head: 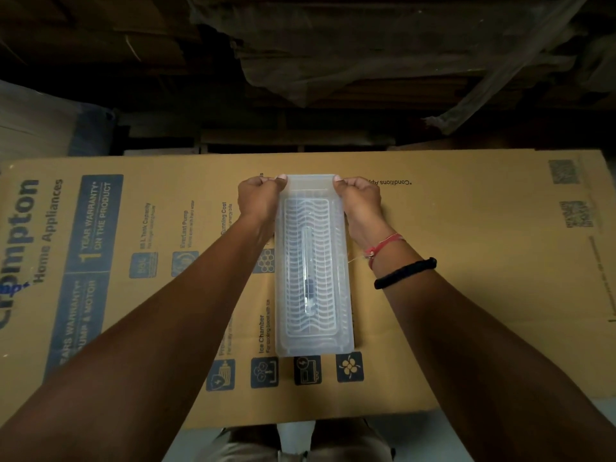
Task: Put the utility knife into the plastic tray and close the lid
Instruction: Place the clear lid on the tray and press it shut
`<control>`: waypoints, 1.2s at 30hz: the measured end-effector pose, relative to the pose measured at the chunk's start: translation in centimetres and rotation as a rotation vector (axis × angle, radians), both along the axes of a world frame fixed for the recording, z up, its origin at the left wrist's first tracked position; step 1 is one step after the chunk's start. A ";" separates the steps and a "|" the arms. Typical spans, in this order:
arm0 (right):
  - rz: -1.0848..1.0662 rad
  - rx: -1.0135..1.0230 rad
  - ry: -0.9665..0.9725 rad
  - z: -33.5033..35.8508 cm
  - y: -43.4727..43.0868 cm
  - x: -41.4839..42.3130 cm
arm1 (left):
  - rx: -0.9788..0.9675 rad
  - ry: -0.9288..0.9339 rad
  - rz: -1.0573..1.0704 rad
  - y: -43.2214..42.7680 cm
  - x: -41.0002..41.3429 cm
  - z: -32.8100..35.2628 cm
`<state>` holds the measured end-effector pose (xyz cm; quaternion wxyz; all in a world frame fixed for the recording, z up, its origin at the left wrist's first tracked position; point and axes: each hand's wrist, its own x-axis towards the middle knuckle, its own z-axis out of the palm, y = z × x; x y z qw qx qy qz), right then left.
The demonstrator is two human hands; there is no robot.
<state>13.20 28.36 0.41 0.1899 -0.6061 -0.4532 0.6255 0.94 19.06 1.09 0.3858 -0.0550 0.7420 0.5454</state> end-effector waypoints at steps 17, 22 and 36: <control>0.164 0.100 -0.063 2.8 -7.3 8.0 | -0.041 0.386 -0.192 -8.4 7.3 0.3; 0.274 0.058 -0.167 2.4 -14.4 14.0 | -0.035 0.520 -0.321 -17.1 13.5 -0.9; 0.184 0.014 -0.049 1.6 -17.4 15.7 | -0.074 0.475 -0.293 -18.7 15.9 -1.8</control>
